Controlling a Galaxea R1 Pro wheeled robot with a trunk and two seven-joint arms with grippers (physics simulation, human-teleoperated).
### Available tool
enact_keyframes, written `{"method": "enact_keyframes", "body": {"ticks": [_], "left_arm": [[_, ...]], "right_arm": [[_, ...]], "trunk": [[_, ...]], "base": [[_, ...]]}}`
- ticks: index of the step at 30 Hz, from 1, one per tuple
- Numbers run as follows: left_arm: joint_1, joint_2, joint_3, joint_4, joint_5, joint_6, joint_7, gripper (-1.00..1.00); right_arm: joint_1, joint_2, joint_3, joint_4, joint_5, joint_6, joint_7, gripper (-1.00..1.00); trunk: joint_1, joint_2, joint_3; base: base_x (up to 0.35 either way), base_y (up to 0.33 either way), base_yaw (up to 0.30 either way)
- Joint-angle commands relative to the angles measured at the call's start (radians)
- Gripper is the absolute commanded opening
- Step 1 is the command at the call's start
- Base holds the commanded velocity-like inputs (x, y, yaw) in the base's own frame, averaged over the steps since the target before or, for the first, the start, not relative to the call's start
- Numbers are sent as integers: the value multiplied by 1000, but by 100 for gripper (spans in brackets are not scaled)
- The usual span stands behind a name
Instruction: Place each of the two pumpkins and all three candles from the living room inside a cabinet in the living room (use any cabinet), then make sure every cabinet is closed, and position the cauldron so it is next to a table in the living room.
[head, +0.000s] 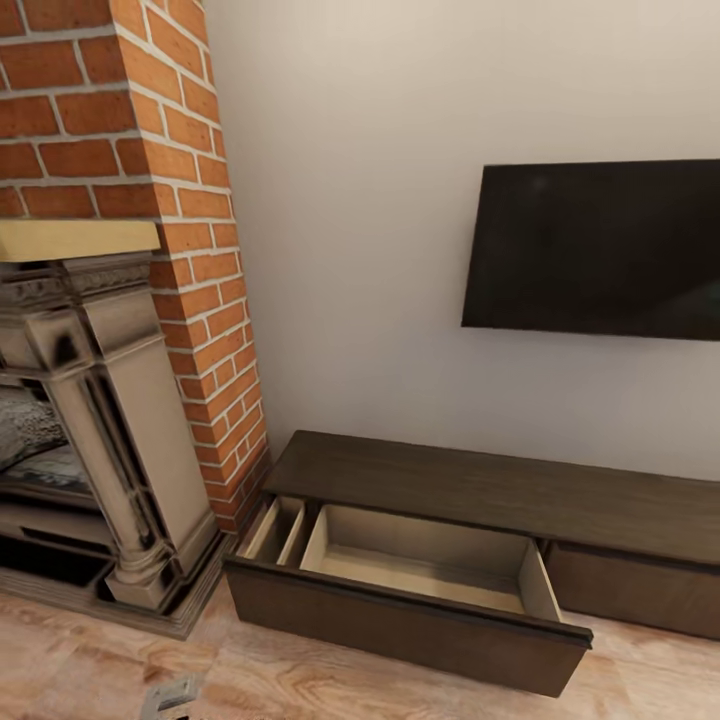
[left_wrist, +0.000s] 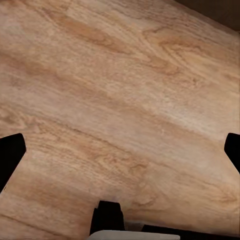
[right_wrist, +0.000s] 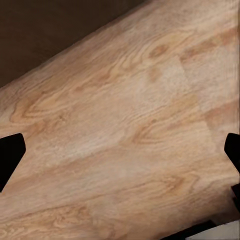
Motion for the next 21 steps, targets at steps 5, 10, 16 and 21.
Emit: {"method": "enact_keyframes", "body": {"ticks": [5, 10, 16, 21], "left_arm": [[-1, -7, -6, 34, 5, -107, 4, 100], [-1, -39, -10, 108, 4, -175, 4, 100], [-1, -49, -14, 135, 4, -188, 4, 100], [-1, -50, -15, 147, 4, -189, 4, 100]], "right_arm": [[-1, 22, 8, 12, -6, -99, -16, 100], [-1, 37, 8, 14, -5, -127, -19, 100], [-1, 44, 8, 15, -5, -135, -21, 100], [-1, 46, 9, 15, -4, -136, -72, 100]], "trunk": [[-19, 35, 15], [-39, 70, 30], [-62, 112, 49], [-81, 147, 65]], "base": [[0, 0, 209], [0, 0, 231], [0, 0, 262], [0, 0, 272]]}}
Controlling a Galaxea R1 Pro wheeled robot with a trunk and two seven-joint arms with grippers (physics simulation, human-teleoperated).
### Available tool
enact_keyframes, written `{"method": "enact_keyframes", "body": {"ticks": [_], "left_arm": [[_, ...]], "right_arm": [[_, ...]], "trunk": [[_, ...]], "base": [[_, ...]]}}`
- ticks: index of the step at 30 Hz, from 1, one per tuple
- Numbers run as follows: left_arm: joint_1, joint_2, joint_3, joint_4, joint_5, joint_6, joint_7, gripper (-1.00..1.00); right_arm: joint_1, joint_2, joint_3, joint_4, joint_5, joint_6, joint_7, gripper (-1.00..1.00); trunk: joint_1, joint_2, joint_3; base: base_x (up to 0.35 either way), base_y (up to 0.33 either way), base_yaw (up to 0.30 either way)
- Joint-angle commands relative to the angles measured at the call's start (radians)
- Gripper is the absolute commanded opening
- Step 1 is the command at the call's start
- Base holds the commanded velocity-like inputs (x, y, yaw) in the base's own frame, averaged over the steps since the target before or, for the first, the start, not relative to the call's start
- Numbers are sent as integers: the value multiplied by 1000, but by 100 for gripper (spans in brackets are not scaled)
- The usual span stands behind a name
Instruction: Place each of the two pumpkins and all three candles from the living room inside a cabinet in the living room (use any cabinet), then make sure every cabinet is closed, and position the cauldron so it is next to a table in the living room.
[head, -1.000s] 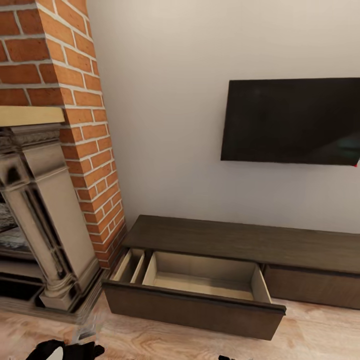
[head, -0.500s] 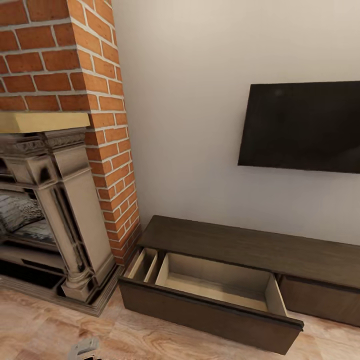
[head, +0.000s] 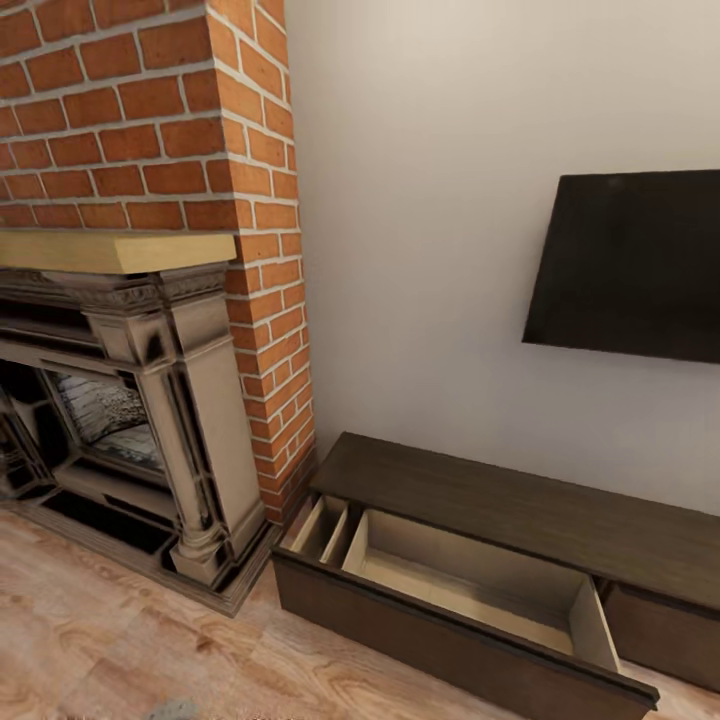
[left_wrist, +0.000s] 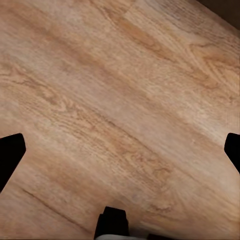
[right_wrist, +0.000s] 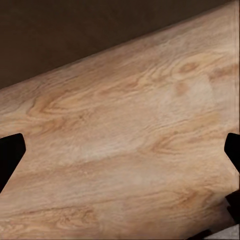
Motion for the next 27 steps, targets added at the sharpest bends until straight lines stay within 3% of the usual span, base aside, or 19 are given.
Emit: {"method": "enact_keyframes", "body": {"ticks": [1, 5, 8, 12, 27], "left_arm": [[-1, 1, -6, -1, 8, 3, 3, 100], [-1, 0, -5, 8, 8, 2, 3, 100], [0, 0, -5, 12, 8, 2, 3, 100], [0, -2, -5, 14, 8, 2, 3, 100], [0, -1, -6, 14, 6, 3, 0, 100]], "right_arm": [[-1, 1, 9, 1, -9, -5, -28, 100], [-1, 2, 9, 1, -8, -33, -119, 100], [-1, 6, 9, 1, -9, -51, -150, 100], [-1, 9, 9, 1, -9, -55, -157, 100], [-1, 10, 9, 1, -11, -59, -153, 100]], "trunk": [[-4, 7, 2], [-19, 35, 15], [-31, 56, 24], [-46, 84, 37], [-46, 84, 37]], "base": [[0, 0, 254], [0, 0, 230], [0, 0, 171], [0, 0, 123], [0, 0, 64]]}}
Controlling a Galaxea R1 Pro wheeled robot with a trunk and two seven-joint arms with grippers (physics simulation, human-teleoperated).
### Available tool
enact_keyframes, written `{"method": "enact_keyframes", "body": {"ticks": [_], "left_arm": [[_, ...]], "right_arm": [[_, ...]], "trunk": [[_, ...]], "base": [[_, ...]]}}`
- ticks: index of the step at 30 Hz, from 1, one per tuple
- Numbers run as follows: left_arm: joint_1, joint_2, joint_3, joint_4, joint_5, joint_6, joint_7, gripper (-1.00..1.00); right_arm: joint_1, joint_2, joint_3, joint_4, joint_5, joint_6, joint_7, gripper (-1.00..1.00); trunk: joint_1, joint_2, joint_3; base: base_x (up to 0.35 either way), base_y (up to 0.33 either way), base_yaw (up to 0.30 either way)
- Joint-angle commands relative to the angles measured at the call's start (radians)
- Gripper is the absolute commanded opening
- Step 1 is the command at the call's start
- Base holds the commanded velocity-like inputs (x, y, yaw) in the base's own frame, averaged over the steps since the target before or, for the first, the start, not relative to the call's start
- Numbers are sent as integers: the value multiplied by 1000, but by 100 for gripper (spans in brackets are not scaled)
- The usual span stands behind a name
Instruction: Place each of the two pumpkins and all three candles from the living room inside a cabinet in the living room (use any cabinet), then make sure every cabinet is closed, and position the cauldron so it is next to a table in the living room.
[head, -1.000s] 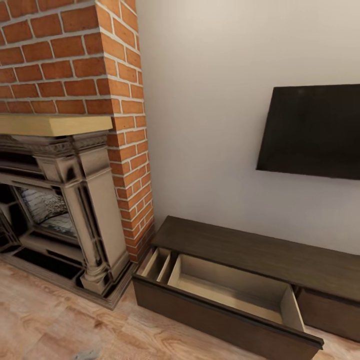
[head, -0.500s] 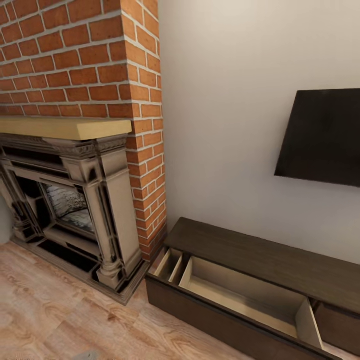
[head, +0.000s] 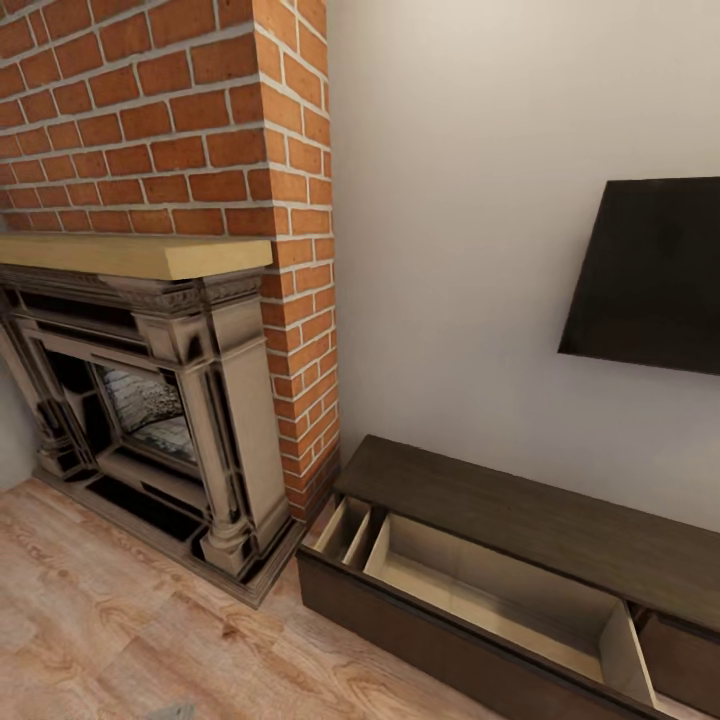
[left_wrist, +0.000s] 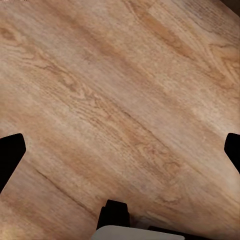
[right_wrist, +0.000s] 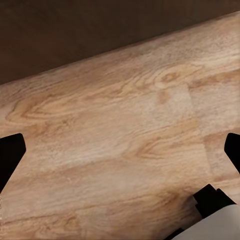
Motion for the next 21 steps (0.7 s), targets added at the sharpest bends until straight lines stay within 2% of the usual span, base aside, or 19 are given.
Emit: {"method": "enact_keyframes", "body": {"ticks": [1, 5, 9, 17, 21], "left_arm": [[0, 1, -8, -2, 7, 3, 3, 100], [0, 1, -11, -2, 7, 2, 3, 100], [0, 1, -10, -2, 6, -2, 2, 100], [2, -2, -16, 0, 11, -39, 2, 100], [3, -2, -17, 54, 14, -41, 2, 100]], "right_arm": [[0, 0, 8, -2, -8, -1, 3, 100], [0, -1, 8, -5, -10, 4, 58, 100], [0, 0, 8, -3, -10, 4, 109, 100], [0, 1, 8, -2, -7, -2, 121, 100], [0, 1, 8, -2, -6, -2, 121, 100]], "trunk": [[0, -1, -1], [0, -1, -1], [0, -1, -1], [0, -1, -1], [0, -1, -1]], "base": [[0, 0, 4], [0, 0, 21], [0, 0, 183], [0, 0, 276], [0, 0, 286]]}}
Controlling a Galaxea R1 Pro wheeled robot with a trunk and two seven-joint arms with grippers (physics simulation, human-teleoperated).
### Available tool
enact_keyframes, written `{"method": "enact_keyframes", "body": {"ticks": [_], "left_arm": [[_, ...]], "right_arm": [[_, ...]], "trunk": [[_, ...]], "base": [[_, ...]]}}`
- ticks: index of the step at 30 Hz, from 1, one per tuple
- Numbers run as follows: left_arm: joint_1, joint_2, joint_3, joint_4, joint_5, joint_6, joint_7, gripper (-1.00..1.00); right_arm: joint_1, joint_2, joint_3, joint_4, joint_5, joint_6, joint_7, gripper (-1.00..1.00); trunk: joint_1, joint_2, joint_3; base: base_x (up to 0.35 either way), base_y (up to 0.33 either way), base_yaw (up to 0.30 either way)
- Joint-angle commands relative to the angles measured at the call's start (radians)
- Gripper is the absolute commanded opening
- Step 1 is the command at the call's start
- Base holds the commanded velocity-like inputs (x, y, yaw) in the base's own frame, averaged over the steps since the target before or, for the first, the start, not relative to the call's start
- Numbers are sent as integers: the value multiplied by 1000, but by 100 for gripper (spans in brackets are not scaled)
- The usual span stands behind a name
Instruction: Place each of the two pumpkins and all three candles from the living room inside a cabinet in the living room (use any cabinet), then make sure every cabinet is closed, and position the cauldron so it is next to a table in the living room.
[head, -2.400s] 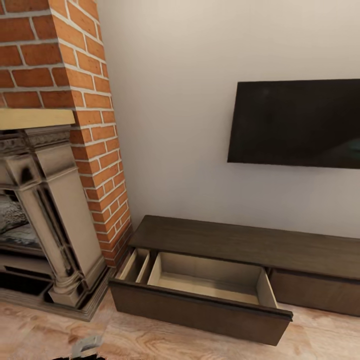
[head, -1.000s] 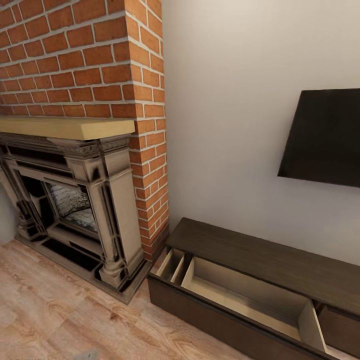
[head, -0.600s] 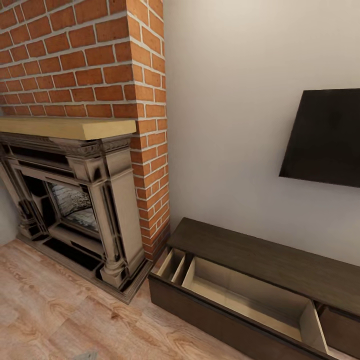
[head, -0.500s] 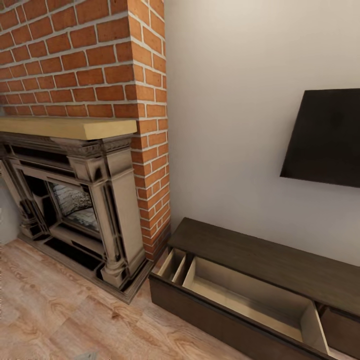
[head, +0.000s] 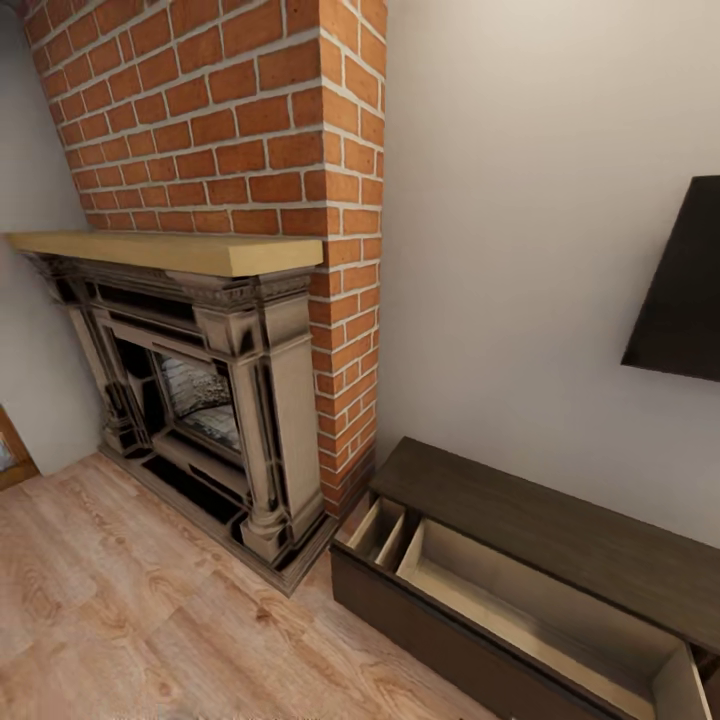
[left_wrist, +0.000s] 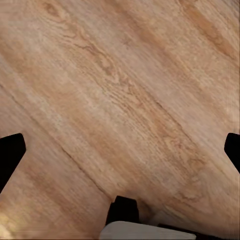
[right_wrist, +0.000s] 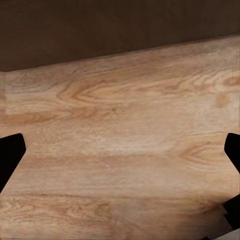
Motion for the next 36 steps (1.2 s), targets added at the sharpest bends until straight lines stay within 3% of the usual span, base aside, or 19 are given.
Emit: {"method": "enact_keyframes", "body": {"ticks": [1, 4, 9, 12, 18, 36], "left_arm": [[-1, 0, -6, 27, 8, 3, 3, 100], [0, -11, -5, 94, 11, 2, 3, 100], [6, -57, -4, 246, 12, 3, 3, 100], [10, -81, -4, 293, 12, 3, 3, 100], [12, -97, -3, 308, 16, 3, 3, 100], [12, -100, -3, 310, 17, 3, 3, 100]], "right_arm": [[-1, 0, 9, 0, -9, -3, -1, 100], [-1, 0, 9, 1, -9, -3, -1, 100], [-1, 0, 9, 1, -9, -3, -1, 100], [-1, 0, 9, 0, -9, -3, -1, 100], [-1, 0, 9, 1, -9, -3, -1, 100], [-1, 1, 9, 2, -8, -3, -1, 100]], "trunk": [[0, -1, -1], [0, -1, -1], [0, -1, -1], [0, -1, -1], [0, -1, -1], [0, -1, -1]], "base": [[0, 0, 286], [0, 0, 286], [0, 0, 286], [0, 0, 286], [0, 0, 286], [0, 0, 286]]}}
